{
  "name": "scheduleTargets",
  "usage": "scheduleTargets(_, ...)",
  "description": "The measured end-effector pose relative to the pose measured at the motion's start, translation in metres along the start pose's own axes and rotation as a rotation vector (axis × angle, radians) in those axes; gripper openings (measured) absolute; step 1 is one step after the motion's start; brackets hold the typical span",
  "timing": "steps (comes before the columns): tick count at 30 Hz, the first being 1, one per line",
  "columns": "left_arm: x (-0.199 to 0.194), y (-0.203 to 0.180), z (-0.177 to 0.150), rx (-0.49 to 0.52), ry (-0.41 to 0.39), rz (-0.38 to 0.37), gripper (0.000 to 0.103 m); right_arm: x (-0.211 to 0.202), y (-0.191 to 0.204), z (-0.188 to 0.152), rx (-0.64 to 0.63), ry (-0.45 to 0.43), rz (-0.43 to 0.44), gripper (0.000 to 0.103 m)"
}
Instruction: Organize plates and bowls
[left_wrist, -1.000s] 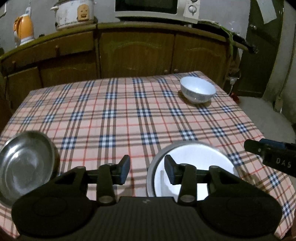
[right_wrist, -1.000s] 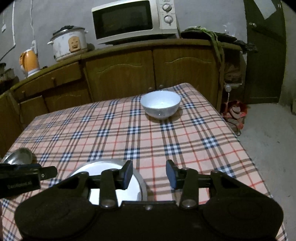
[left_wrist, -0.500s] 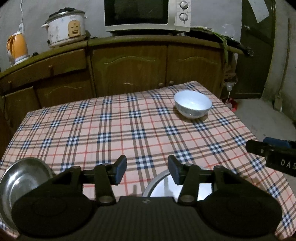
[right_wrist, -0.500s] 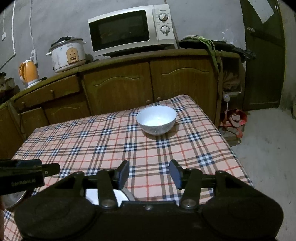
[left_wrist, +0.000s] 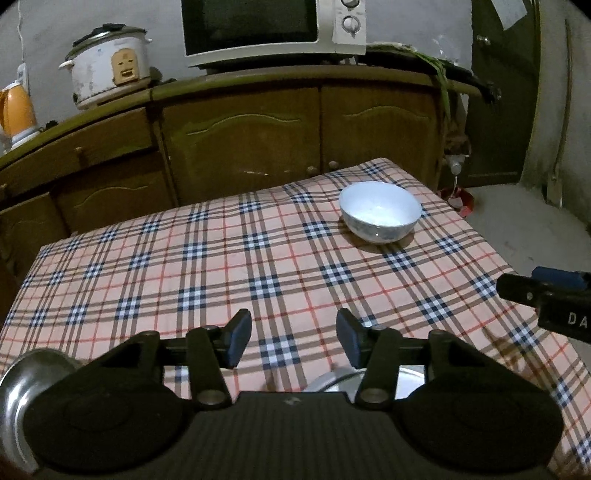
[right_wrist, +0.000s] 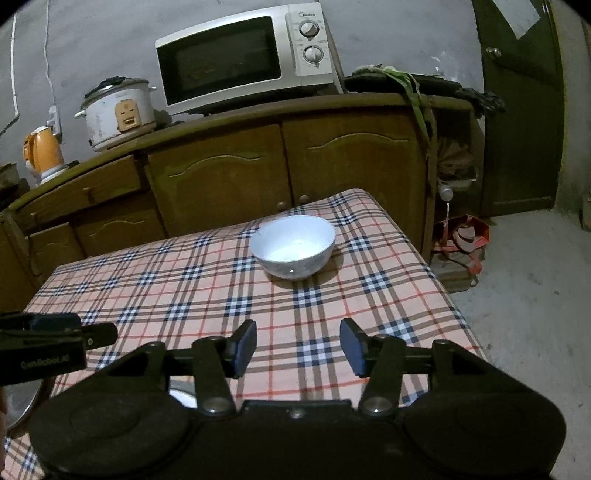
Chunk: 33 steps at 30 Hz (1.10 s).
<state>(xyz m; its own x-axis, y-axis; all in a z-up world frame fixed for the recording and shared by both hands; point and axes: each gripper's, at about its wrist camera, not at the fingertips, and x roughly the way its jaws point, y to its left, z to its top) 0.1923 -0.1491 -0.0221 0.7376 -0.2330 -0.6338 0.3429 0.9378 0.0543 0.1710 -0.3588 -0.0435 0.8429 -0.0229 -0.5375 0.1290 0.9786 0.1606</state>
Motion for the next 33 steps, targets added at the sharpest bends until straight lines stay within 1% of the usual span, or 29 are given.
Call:
scheduleTargets(5, 0.025, 0.001, 0.02, -0.005, 0.023, -0.02, 0.055, 0.02, -0.013, 0.015, 0.032, -0.003, 0.002, 0.068)
scheduleTargets(8, 0.045, -0.001, 0.035, 0.02, 0.017, -0.011, 0.059, 0.039, -0.022, 0.03, 0.065, 0.002, 0.011, 0.068)
scheduleTargets(10, 0.059, -0.003, 0.045, 0.023, 0.026, -0.022, 0.06, 0.055, -0.028, 0.041, 0.075, 0.006, 0.009, 0.068)
scheduleTargets(12, 0.076, -0.004, 0.056, 0.026, 0.031, -0.048, 0.062, 0.075, -0.034, 0.053, 0.092, 0.013, 0.019, 0.069)
scheduleTargets(15, 0.1, -0.01, 0.07, 0.041, 0.028, -0.055, 0.063, 0.101, -0.04, 0.067, 0.114, 0.014, 0.01, 0.069)
scheduleTargets(17, 0.118, -0.015, 0.079, 0.041, 0.027, -0.065, 0.063, 0.123, -0.046, 0.076, 0.162, 0.028, 0.036, 0.069)
scheduleTargets(20, 0.143, -0.021, 0.091, 0.034, 0.027, -0.085, 0.063, 0.154, -0.05, 0.083, 0.186, 0.04, 0.009, 0.069)
scheduleTargets(23, 0.169, -0.026, 0.101, 0.036, 0.031, -0.087, 0.063, 0.187, -0.053, 0.084, 0.19, 0.085, -0.005, 0.069)
scheduleTargets(25, 0.189, -0.029, 0.105, 0.022, 0.064, -0.089, 0.062, 0.204, -0.057, 0.082, 0.218, 0.108, -0.007, 0.069)
scheduleTargets(28, 0.215, -0.033, 0.106, 0.028, 0.099, -0.077, 0.06, 0.225, -0.063, 0.078, 0.254, 0.134, -0.009, 0.069)
scheduleTargets(29, 0.223, -0.034, 0.106, 0.033, 0.112, -0.077, 0.056, 0.232, -0.064, 0.077, 0.256, 0.145, -0.012, 0.069)
scheduleTargets(33, 0.245, -0.035, 0.107, 0.025, 0.146, -0.099, 0.049, 0.253, -0.063, 0.077, 0.253, 0.161, 0.007, 0.068)
